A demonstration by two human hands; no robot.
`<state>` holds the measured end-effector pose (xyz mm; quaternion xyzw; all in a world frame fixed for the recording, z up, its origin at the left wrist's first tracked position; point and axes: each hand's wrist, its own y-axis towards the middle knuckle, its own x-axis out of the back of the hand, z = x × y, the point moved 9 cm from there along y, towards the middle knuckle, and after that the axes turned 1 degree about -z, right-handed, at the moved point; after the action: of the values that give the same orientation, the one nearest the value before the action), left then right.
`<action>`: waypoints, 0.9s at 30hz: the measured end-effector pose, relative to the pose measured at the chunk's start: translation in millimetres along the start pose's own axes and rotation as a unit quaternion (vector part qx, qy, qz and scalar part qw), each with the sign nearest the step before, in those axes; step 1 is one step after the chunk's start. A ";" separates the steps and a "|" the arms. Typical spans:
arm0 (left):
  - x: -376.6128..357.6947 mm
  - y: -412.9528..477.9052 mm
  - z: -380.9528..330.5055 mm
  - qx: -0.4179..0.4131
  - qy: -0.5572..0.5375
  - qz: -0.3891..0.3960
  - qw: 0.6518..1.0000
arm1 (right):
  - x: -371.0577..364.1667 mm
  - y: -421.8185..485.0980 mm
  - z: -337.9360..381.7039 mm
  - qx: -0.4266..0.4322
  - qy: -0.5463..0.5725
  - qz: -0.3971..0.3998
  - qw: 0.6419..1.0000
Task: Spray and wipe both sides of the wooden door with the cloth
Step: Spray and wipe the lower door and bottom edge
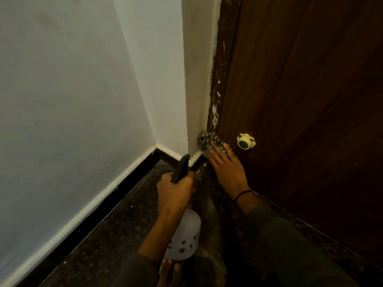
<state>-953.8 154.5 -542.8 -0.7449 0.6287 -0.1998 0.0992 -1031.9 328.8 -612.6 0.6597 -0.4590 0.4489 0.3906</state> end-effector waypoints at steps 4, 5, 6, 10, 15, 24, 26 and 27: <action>-4.8 5.3 3.7 0.006 -0.007 0.000 1.000 | -38.5 -11.3 -0.1 0.008 0.021 0.097 0.995; -5.2 6.0 4.2 0.009 -0.010 0.000 1.000 | -38.4 -13.3 2.3 0.016 0.015 0.099 0.995; -5.9 7.5 4.6 0.011 -0.014 0.000 1.000 | -37.5 -15.2 5.0 0.028 0.001 0.100 0.995; -6.9 8.8 4.8 0.013 -0.019 0.006 1.000 | -46.0 -13.1 18.5 0.072 -0.055 0.134 0.987; -11.6 11.0 6.3 0.010 -0.007 0.004 1.000 | -52.1 -5.7 21.1 0.083 -0.091 0.157 0.980; -40.4 1.9 0.0 0.026 -0.035 0.022 0.999 | -48.0 -55.9 -10.4 0.122 -0.127 0.168 0.970; -41.7 1.3 2.4 0.026 -0.027 0.031 0.999 | -49.7 -75.5 -21.3 0.132 -0.123 0.174 0.968; -40.6 1.3 4.0 0.026 -0.020 0.034 0.999 | -49.4 -83.4 -24.5 0.136 -0.122 0.176 0.967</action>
<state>-958.5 193.5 -553.9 -0.7243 0.6462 -0.1972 0.1376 -966.5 386.9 -661.1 0.6653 -0.5463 0.4853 0.1531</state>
